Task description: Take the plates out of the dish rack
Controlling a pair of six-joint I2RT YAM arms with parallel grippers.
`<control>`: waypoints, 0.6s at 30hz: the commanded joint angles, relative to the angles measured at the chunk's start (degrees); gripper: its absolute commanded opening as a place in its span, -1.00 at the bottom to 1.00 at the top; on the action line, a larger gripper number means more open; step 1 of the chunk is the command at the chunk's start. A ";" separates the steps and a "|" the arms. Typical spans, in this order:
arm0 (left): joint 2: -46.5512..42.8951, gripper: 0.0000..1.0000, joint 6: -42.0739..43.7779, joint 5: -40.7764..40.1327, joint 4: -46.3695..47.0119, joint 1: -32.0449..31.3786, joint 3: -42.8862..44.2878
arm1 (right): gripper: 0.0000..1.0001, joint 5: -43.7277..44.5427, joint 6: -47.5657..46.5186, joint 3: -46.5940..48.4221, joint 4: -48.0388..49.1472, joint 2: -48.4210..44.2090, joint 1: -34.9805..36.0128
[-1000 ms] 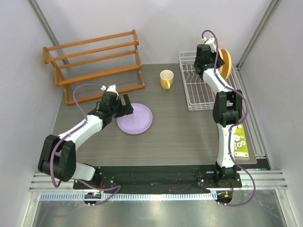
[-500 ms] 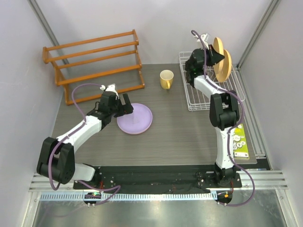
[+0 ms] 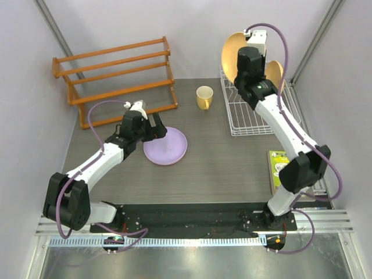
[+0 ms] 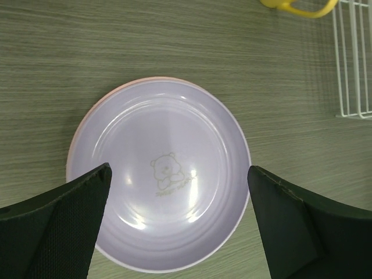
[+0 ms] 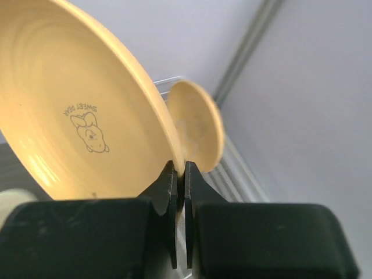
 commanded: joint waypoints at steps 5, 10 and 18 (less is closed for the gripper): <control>-2.05 0.99 0.94 4.39 5.08 -2.05 3.41 | -0.98 -36.46 24.70 -12.08 -16.56 -12.50 -0.45; -2.92 0.99 0.60 4.57 8.85 -3.19 2.00 | -0.98 -46.52 29.88 -19.65 -15.15 -16.38 -0.27; -3.02 0.99 -0.11 4.92 16.49 -6.09 -1.33 | -0.98 -51.27 35.68 -31.61 -10.49 -21.57 1.93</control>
